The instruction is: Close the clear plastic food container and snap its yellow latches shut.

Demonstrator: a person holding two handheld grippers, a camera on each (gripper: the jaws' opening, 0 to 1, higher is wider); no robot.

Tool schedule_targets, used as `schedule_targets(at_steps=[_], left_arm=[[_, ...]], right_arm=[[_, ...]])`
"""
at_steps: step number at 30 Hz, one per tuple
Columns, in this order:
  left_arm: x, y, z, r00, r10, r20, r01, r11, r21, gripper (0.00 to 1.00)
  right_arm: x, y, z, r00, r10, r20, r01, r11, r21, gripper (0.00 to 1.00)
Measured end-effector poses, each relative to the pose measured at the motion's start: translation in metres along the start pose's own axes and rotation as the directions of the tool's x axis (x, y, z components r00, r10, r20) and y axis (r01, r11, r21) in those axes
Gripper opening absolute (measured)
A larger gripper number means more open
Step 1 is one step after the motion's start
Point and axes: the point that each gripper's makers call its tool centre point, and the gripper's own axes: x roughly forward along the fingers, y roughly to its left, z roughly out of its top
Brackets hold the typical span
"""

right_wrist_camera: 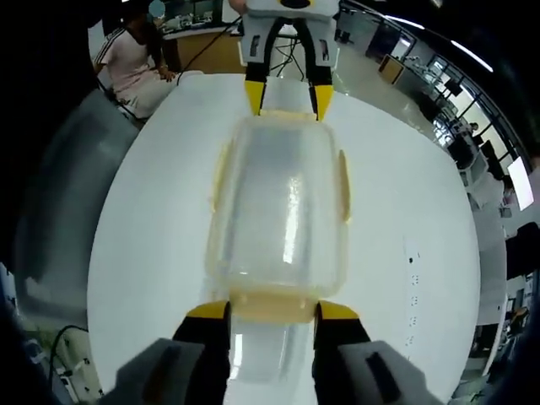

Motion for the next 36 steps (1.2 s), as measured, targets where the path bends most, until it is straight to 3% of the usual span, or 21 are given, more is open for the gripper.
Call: schedule_targets(at_steps=[29, 36], left_arm=[[0.054, -0.018, 0.059, 0.999, -0.019, 0.032, 0.020, 0.999, -0.025, 0.36], [0.061, -0.018, 0.070, 0.999, -0.022, 0.033, 0.023, 1.000, -0.016, 0.36]], right_arm=[[-0.019, 0.019, -0.078, 0.998, 0.035, -0.047, -0.034, 0.999, 0.023, 0.35], [-0.025, 0.020, -0.088, 0.998, 0.032, -0.059, -0.030, 0.999, 0.029, 0.35]])
